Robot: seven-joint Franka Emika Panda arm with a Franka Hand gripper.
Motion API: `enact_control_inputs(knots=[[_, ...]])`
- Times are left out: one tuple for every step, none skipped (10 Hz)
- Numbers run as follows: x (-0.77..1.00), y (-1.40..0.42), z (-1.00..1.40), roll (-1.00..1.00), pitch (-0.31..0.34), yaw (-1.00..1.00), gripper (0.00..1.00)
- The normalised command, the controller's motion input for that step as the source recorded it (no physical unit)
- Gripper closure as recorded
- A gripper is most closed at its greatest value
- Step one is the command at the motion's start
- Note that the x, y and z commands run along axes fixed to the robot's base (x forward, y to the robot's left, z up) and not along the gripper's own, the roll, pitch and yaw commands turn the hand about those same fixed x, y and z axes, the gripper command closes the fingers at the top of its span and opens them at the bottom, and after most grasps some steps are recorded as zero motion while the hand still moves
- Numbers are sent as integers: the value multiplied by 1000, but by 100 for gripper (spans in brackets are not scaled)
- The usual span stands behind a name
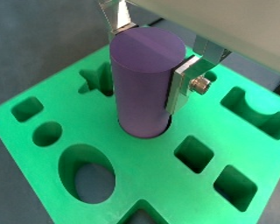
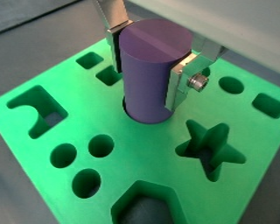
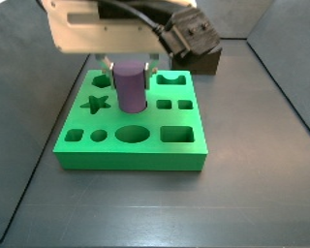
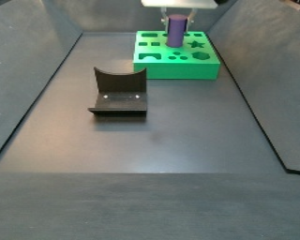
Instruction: Insert the round object.
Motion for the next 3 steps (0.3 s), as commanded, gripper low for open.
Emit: enact_control_inputs(knots=[[0,0,-643,-114,-270,0,100],[-126,54,-277,-101,-244,0,100],[-77,-26,0,26,-60,0,100]])
